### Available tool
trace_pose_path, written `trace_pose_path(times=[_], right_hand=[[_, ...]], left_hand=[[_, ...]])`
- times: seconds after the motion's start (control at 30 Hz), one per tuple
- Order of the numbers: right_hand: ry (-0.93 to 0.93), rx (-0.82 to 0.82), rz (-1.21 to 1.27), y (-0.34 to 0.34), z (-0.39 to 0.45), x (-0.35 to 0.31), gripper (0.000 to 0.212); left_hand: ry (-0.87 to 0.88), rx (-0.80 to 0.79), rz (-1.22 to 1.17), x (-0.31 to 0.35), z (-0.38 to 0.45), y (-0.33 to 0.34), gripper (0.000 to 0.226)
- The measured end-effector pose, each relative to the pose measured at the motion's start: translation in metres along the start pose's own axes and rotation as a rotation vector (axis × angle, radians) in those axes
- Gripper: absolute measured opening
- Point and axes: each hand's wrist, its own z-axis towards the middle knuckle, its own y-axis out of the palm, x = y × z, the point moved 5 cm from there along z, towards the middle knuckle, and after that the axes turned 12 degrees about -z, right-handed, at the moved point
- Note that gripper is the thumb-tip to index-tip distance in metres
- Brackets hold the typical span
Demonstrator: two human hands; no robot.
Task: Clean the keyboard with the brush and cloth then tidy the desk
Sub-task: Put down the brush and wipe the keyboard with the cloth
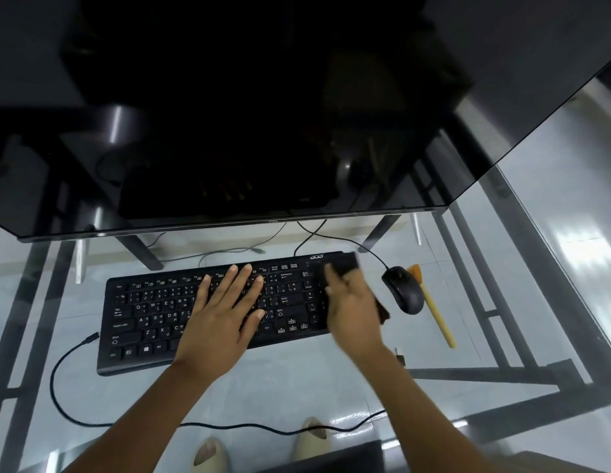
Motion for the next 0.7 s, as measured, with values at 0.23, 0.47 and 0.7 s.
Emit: trace_pose_path(times=[0.23,0.47,0.7], right_hand=[[-0.045,0.062,0.017,-0.002,0.021,-0.004,0.042],[-0.280,0.056,-0.019,0.005,-0.004,-0.075,0.051],[0.145,0.135,-0.050,-0.003,0.027,0.000,0.050]], left_hand=[[0.007,-0.011,0.005,0.000,0.001,0.001,0.054],[0.017,-0.005,0.051,0.002,-0.001,0.002,0.053],[0.005,-0.018,0.073,0.001,-0.001,0.002,0.056]])
